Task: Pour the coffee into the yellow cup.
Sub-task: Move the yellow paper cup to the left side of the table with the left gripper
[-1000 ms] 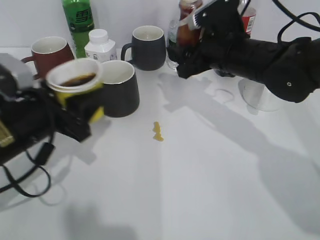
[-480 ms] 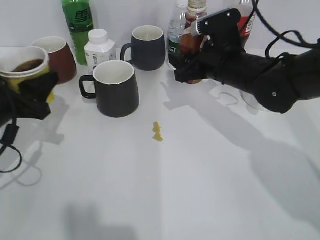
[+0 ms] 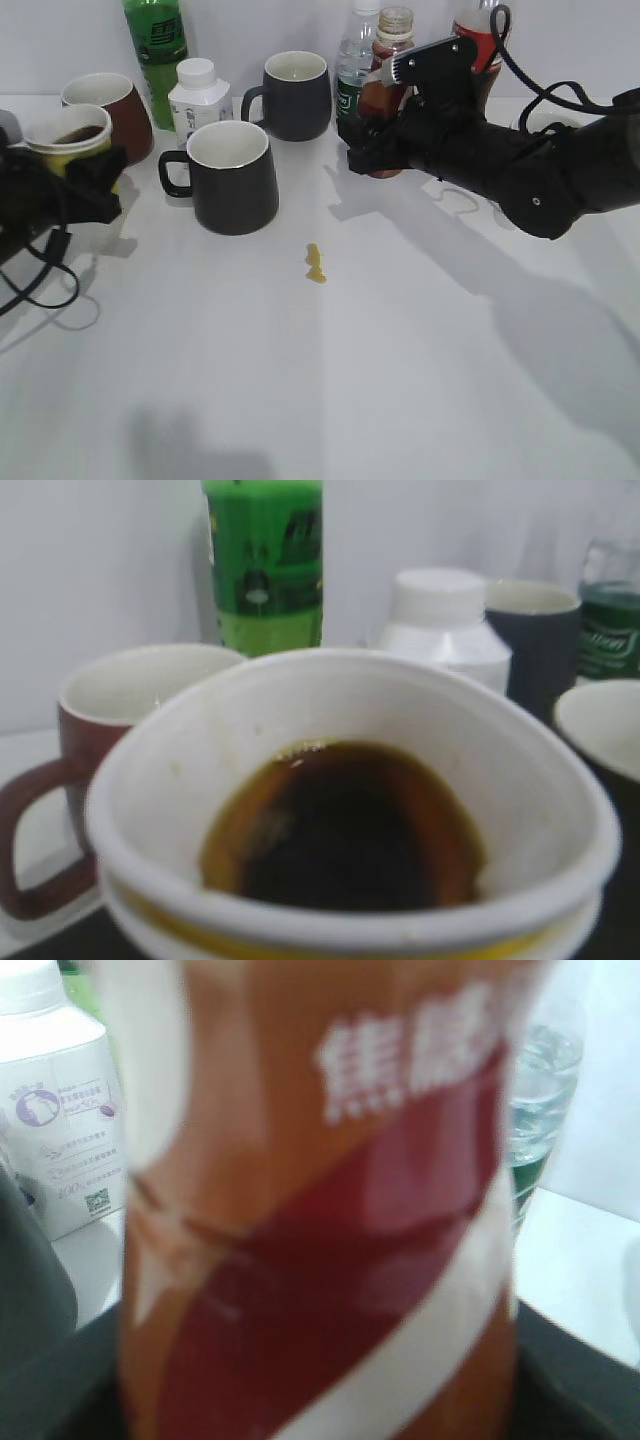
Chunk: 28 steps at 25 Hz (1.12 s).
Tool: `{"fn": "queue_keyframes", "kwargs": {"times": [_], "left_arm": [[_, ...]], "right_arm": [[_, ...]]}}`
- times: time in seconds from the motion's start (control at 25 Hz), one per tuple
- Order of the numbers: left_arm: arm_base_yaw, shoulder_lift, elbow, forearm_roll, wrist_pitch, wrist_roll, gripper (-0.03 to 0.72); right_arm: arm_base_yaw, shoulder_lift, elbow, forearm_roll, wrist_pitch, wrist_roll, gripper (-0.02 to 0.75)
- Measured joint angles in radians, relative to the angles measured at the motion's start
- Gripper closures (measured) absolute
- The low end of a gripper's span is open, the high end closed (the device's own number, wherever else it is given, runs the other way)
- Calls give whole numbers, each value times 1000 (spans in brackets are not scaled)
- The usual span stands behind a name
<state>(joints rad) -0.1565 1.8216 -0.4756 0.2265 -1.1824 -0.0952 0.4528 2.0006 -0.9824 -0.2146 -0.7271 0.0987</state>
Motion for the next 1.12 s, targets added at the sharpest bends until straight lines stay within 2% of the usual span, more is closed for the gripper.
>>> {"fn": "queue_keyframes", "kwargs": {"times": [0.48, 0.76, 1.12], "left_arm": [[0, 205, -85, -25, -58, 3, 282], [0, 217, -81, -25, -33, 3, 90], [0, 172, -2, -36, -28, 3, 68]], "right_arm": [[0, 0, 0, 4, -5, -1, 236], [0, 0, 0, 4, -7, -1, 235], [0, 85, 0, 3, -97, 1, 235]]}}
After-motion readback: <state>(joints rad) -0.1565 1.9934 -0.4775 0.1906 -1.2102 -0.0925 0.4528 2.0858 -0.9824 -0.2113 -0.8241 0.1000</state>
